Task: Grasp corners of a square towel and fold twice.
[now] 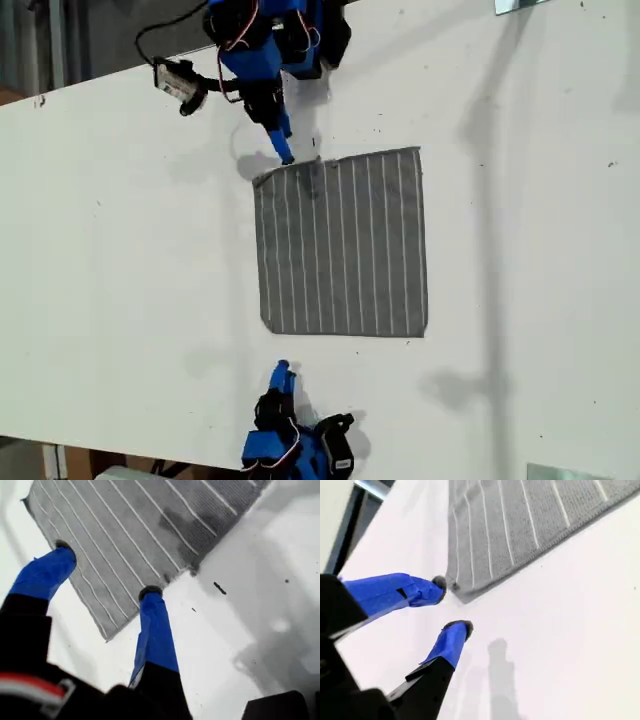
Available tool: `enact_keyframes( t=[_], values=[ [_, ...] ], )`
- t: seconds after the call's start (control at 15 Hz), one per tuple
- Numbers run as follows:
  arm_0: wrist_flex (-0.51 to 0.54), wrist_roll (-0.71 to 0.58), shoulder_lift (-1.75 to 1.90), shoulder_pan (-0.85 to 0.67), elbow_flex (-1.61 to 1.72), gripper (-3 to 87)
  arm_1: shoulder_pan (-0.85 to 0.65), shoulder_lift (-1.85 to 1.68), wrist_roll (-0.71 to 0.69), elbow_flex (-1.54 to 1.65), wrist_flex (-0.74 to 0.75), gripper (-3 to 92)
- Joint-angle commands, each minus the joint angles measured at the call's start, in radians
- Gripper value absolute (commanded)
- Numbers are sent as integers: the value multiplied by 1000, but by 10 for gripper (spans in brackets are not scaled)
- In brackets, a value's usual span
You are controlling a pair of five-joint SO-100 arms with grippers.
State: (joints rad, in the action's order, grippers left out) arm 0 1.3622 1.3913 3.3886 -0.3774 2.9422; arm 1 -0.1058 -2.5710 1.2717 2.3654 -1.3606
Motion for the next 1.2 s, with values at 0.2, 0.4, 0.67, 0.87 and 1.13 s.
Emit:
enact_keyframes(
  t=[0.2,0.4,0.67,0.87,1.13],
  values=[
    [-210,129,-1006,313,-485,138,318,721,92,-301,-25,337],
    [-414,187,-1046,364,-359,148,560,738,268,-296,74,339],
    [-591,166,-1169,380,-325,145,719,951,379,-347,268,350],
    [-629,166,-1178,382,-296,141,735,1065,382,-350,407,352],
    [-692,158,-1238,382,-282,133,706,1157,351,-407,459,34]
  ],
)
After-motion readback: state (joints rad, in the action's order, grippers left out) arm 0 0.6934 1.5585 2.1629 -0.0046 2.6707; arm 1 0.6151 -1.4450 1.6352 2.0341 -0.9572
